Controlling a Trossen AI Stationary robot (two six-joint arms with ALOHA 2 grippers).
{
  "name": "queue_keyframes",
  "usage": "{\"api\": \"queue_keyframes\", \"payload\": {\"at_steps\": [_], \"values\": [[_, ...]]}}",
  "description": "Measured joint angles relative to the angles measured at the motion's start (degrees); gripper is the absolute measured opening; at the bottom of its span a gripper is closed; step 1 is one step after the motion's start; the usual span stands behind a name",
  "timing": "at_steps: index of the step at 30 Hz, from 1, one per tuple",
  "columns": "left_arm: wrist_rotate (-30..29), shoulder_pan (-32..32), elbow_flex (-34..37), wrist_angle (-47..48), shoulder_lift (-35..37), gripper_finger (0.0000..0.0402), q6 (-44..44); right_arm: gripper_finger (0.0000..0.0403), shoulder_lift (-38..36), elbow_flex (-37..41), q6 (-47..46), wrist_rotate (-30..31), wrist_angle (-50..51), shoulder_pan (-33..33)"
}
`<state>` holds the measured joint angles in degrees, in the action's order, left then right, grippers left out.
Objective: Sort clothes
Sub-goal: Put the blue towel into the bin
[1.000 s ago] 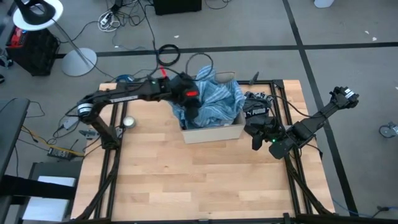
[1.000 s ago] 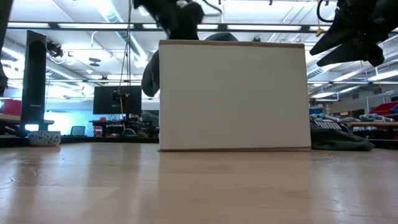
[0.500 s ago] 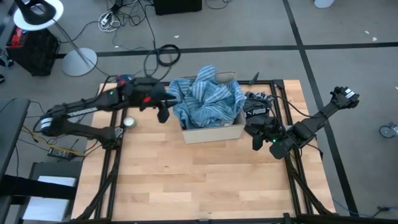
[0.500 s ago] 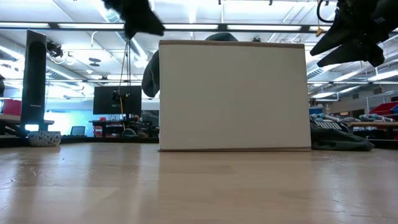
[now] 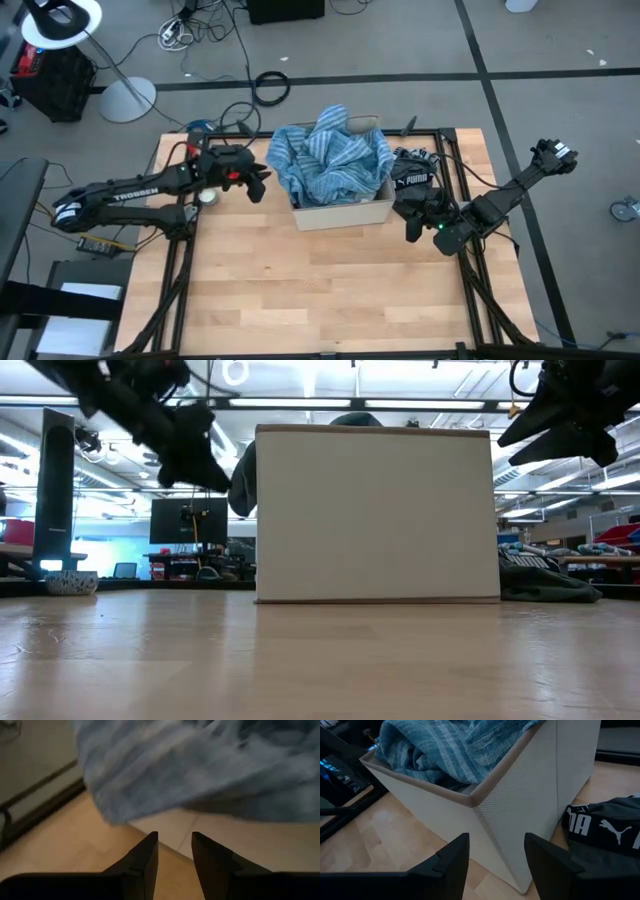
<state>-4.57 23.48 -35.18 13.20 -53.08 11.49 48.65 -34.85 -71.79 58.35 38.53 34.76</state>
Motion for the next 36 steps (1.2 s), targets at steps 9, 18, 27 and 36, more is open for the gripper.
{"api": "queue_keyframes", "payload": {"at_steps": [9,18,27,36], "values": [[4.1,4.3,10.6,-20.2,-2.9,0.0115,8.8,0.0189,0.1,0.0,0.9,0.0,0.1,0.0],[1.7,5.8,11.1,-41.2,-12.9,0.0033,9.9,0.0188,0.1,0.0,1.0,0.2,-0.1,0.0],[2.8,2.7,1.0,-44.0,-11.7,0.0003,-0.1,0.0188,0.1,0.0,1.6,0.2,0.1,0.0],[11.9,-4.1,-11.7,-29.5,-22.8,0.0001,0.8,0.0187,0.1,0.0,1.4,0.5,0.0,0.0]]}}
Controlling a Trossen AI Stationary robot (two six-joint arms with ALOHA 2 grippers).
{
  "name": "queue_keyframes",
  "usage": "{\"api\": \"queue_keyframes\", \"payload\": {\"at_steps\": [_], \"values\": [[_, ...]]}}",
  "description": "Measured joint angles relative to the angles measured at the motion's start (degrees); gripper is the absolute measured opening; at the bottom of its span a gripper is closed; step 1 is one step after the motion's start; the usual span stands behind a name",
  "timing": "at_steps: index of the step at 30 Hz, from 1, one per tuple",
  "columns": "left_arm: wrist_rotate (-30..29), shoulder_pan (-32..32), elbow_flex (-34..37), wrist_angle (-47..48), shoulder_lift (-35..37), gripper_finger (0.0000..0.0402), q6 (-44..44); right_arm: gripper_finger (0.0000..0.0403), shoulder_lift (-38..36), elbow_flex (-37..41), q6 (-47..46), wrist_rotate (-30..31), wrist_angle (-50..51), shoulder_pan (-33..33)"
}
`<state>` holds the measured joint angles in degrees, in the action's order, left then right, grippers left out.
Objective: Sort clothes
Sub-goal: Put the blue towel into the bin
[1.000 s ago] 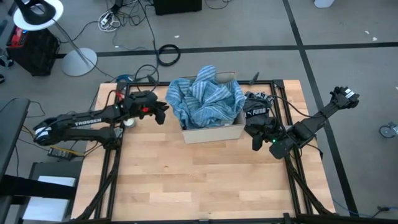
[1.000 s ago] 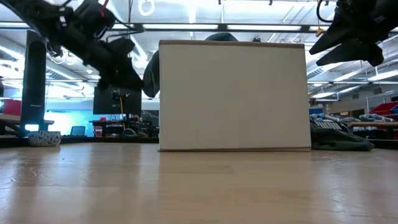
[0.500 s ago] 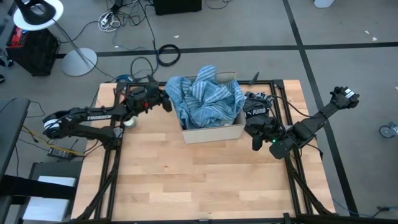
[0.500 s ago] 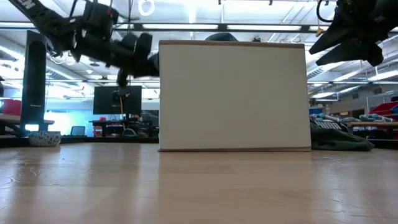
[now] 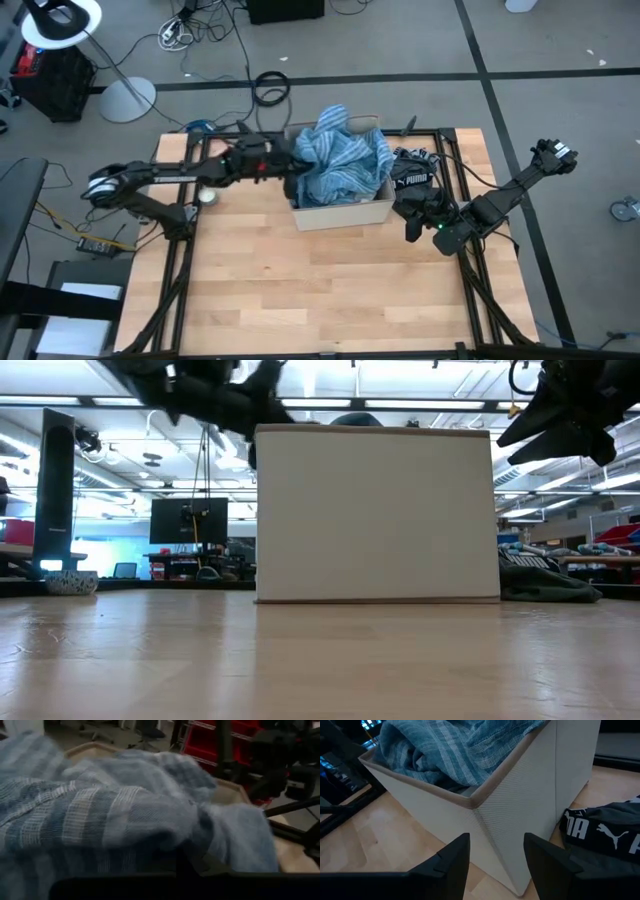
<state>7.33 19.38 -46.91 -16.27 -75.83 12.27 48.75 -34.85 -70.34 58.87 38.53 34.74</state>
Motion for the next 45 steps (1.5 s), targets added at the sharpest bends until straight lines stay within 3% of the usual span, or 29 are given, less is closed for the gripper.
{"api": "queue_keyframes", "payload": {"at_steps": [6,16,22,29,39,45], "values": [[-0.2,-0.7,-10.5,7.5,-9.4,0.0,1.0,0.0187,0.0,0.0,-0.4,0.0,-0.2,0.0],[1.4,-0.7,-30.6,33.2,-27.9,0.0,0.8,0.0186,0.0,0.0,0.0,0.0,-0.3,0.0],[4.7,-0.7,-36.3,38.8,-36.4,0.0,-0.8,0.0185,0.0,0.0,0.0,0.0,-0.3,0.0],[4.6,-1.1,-38.2,41.7,-34.9,0.0001,-1.3,0.0184,0.0,0.0,0.0,-0.2,-0.2,0.0],[4.8,-2.8,-38.2,44.7,-25.8,0.0001,-1.8,0.0183,0.0,0.0,0.1,-0.6,-0.2,0.0],[0.2,-3.9,-38.2,49.4,-20.4,0.0001,-3.5,0.0183,-0.2,0.0,0.9,-0.6,-0.1,0.0]]}}
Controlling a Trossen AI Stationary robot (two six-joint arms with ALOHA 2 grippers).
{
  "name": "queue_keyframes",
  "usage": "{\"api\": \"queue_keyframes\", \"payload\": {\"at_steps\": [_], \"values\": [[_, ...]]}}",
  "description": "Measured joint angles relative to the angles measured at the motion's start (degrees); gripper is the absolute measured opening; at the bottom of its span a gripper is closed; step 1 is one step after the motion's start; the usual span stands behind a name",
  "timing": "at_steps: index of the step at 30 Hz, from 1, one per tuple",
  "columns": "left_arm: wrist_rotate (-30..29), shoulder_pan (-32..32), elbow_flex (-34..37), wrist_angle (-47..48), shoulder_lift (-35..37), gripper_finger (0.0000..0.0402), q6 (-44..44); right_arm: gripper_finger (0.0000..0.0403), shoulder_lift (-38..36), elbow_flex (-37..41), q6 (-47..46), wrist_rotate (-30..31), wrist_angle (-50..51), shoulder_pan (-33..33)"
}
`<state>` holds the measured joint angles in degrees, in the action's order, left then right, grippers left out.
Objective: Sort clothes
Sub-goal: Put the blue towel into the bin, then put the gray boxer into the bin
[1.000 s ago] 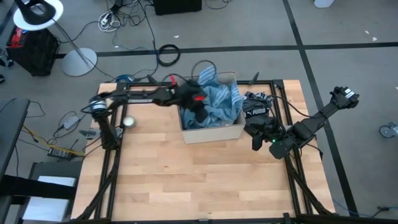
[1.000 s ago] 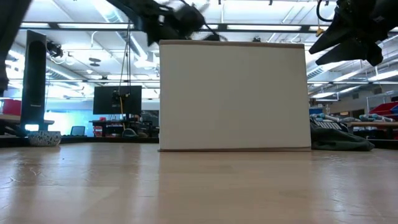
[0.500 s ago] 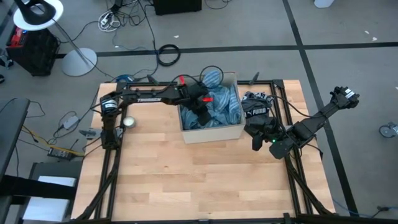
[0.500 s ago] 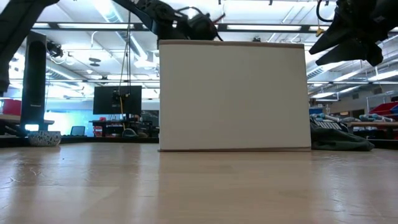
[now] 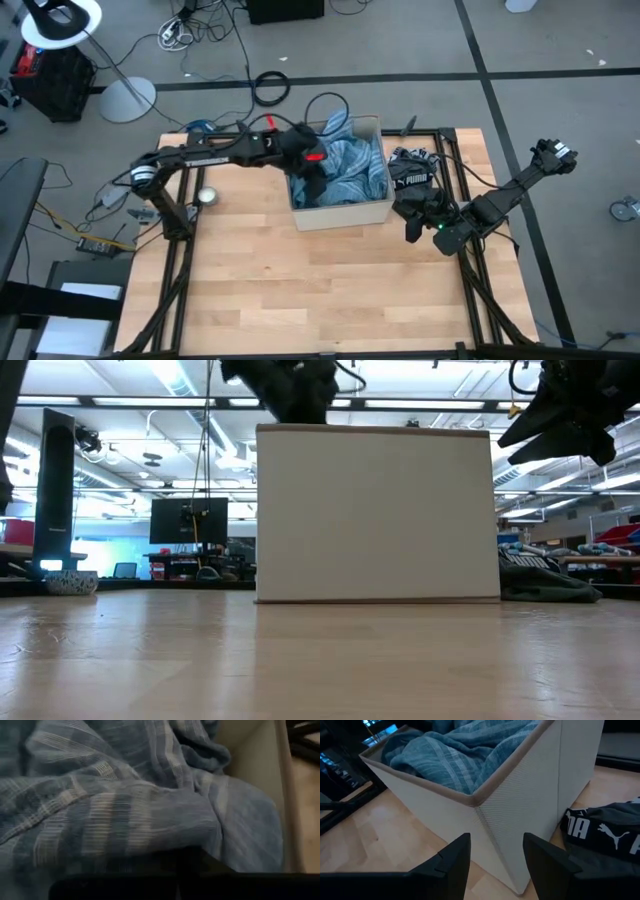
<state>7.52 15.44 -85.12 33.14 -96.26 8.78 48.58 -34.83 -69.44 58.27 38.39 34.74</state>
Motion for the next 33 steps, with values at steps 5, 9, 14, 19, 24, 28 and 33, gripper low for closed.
{"api": "queue_keyframes", "payload": {"at_steps": [5,9,14,19,24,28,33], "values": [[-4.0,-2.4,0.0,1.6,4.5,0.0002,-3.0,0.0183,-0.1,0.0,0.1,0.0,0.2,0.0],[-4.4,-4.2,0.3,2.7,6.8,0.0002,-5.5,0.0183,-0.2,0.0,0.1,0.0,0.4,0.0],[-4.4,-5.3,4.6,1.4,11.1,0.0002,-5.6,0.0183,-0.2,0.0,0.2,0.0,0.5,0.0],[-4.3,-5.4,16.1,-8.3,19.0,0.0002,-5.3,0.0183,-0.2,0.0,0.2,-0.5,0.7,0.0],[-3.8,-5.4,30.7,-18.3,31.1,0.0002,-4.1,0.0183,-0.2,0.0,0.7,-1.0,0.9,0.0],[-3.0,-5.4,41.3,-22.8,41.5,0.0002,-4.1,0.0183,-0.2,0.0,0.7,-1.0,0.9,0.0],[-1.2,-5.4,55.0,-32.7,53.2,0.0002,-5.3,0.0183,-0.2,0.0,2.1,-3.2,0.9,0.0]]}}
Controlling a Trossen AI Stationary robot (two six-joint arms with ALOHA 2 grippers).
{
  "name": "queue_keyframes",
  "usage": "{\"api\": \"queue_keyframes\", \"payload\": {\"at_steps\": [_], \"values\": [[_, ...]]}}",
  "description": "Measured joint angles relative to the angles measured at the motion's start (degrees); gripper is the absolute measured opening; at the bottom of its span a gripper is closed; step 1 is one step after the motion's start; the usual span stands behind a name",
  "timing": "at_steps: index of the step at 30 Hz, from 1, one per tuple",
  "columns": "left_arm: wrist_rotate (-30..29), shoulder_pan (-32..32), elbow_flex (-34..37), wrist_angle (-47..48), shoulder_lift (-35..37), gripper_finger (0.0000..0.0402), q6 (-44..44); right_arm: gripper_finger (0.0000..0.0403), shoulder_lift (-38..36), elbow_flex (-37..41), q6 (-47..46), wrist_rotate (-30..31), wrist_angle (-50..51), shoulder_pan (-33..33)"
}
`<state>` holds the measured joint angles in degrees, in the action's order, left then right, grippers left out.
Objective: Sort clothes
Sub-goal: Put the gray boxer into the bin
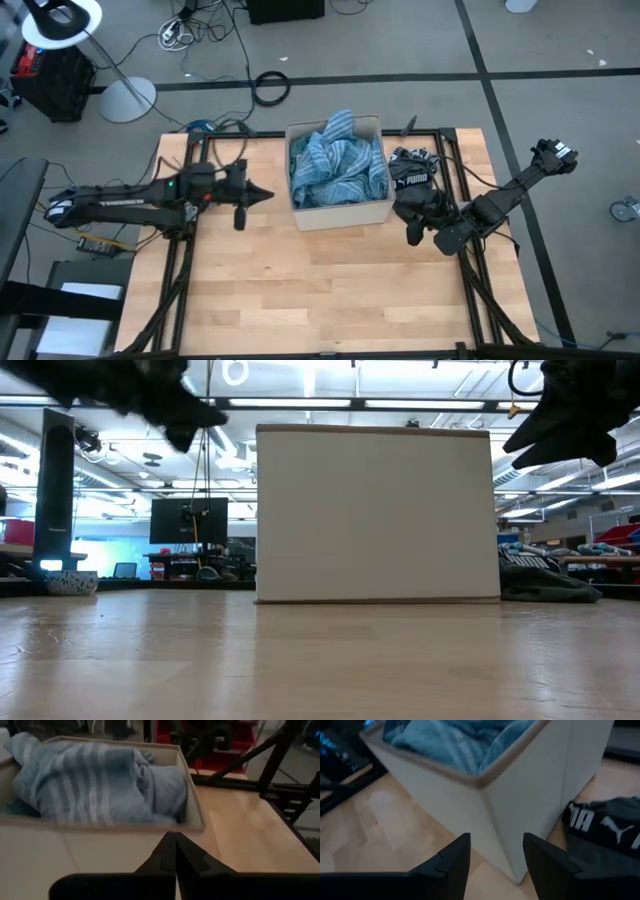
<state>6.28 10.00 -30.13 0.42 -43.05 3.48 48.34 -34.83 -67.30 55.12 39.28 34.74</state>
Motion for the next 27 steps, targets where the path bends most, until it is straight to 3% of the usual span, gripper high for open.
{"api": "queue_keyframes", "payload": {"at_steps": [4,9,18,22,27], "values": [[0.0,0.0,9.9,-7.1,6.0,0.0002,1.0,0.0183,-0.6,0.0,-0.8,-2.6,0.4,0.0],[0.0,0.0,17.9,-14.6,8.4,0.0002,3.8,0.0182,-2.9,0.0,-3.5,-2.6,4.0,-0.7],[0.0,0.0,21.1,-17.3,8.5,0.0002,4.4,0.0166,-3.1,0.0,-12.7,-3.9,16.7,-9.7],[0.0,0.0,21.1,-17.4,8.5,0.0002,4.7,0.0159,-0.5,0.0,-8.0,-5.0,15.1,-17.6],[0.0,0.0,21.1,-16.8,8.5,0.0002,6.0,0.0151,3.7,0.5,5.0,-12.0,5.2,-27.5]]}}
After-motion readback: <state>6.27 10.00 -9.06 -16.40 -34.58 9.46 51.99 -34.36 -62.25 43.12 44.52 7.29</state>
